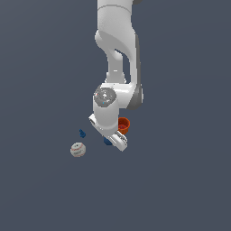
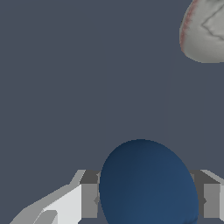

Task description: Pick up a designated object from a clutter of objects.

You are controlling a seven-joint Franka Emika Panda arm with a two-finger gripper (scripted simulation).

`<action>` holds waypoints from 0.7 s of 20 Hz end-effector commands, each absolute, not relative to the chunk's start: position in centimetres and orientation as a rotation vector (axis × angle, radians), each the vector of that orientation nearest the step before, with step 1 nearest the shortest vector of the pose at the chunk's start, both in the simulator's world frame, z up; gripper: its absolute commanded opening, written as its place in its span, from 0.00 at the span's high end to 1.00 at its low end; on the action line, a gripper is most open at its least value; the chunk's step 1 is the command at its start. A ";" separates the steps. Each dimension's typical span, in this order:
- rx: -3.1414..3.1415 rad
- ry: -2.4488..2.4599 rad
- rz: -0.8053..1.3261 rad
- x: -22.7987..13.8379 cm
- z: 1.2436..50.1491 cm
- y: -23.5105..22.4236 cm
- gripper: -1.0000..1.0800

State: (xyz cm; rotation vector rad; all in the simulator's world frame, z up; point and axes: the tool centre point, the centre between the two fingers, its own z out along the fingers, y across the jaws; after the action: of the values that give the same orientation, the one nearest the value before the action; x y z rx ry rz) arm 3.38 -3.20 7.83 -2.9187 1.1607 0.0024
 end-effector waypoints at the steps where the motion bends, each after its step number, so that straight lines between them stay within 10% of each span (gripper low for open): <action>1: -2.918 1.161 0.000 2.8 9.6 -3.7 1.00; 14: -2.917 1.162 0.001 -1.3 21.9 -6.9 1.00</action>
State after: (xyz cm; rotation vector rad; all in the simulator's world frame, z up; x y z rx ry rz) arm -0.76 -6.48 20.32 -2.9168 1.1616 0.0021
